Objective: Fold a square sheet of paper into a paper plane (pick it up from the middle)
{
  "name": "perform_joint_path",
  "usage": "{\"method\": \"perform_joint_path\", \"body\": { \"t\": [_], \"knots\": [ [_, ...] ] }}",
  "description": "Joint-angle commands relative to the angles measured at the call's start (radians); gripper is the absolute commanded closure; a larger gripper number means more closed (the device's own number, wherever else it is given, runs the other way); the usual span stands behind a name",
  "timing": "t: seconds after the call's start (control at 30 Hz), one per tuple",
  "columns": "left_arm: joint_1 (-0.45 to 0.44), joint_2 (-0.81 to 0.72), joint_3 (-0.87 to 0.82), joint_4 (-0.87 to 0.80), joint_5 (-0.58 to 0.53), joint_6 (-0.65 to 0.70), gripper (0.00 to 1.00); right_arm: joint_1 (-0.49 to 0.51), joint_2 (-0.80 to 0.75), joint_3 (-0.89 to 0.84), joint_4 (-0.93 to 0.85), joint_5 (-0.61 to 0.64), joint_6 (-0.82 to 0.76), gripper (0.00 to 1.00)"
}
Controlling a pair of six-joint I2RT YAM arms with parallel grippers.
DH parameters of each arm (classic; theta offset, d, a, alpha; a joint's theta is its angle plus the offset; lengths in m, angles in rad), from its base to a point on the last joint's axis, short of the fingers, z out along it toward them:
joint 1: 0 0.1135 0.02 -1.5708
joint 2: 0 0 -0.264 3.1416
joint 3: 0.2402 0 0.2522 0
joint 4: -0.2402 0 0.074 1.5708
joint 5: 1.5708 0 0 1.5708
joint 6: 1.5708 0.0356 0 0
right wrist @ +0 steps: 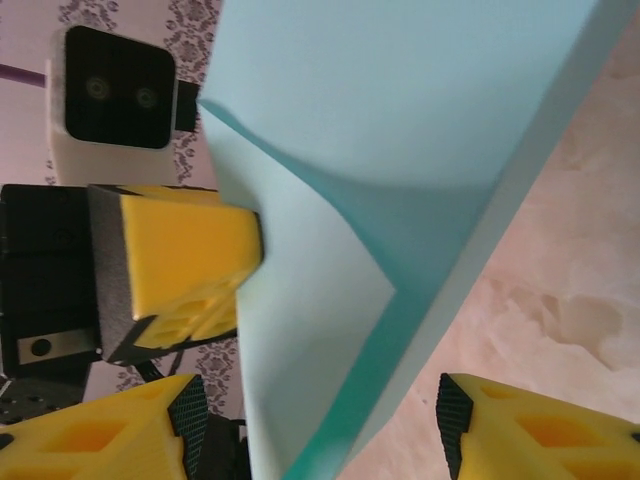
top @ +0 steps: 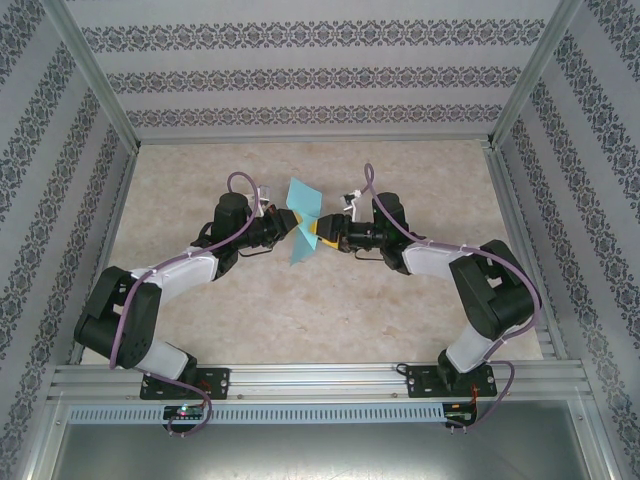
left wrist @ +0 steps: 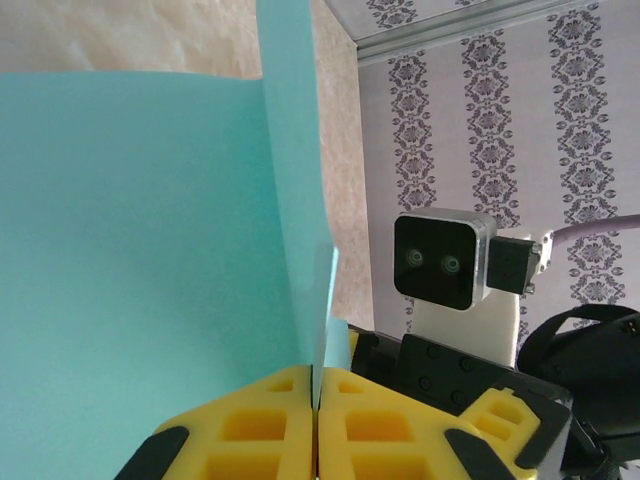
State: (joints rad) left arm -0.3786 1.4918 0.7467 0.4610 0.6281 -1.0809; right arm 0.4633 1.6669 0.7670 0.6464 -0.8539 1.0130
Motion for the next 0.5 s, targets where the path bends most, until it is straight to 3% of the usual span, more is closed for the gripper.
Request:
{"method": "perform_joint_path", "body": {
  "t": [0.0, 0.17, 0.47],
  "knots": [
    [-0.009, 0.019, 0.004, 0.064, -0.007, -0.019, 0.90, 0.018, 0.027, -0.014, 0.156, -0.010, 0.081, 0.37],
    [-0.008, 0.020, 0.001, 0.059, -0.010, -0.011, 0.90, 0.020, 0.061, -0.017, 0.279, -0.023, 0.167, 0.42],
    [-0.008, 0.004, -0.018, 0.051, -0.013, 0.007, 0.89, 0.014, 0.053, -0.023, 0.311, -0.023, 0.206, 0.52]
  ]
}}
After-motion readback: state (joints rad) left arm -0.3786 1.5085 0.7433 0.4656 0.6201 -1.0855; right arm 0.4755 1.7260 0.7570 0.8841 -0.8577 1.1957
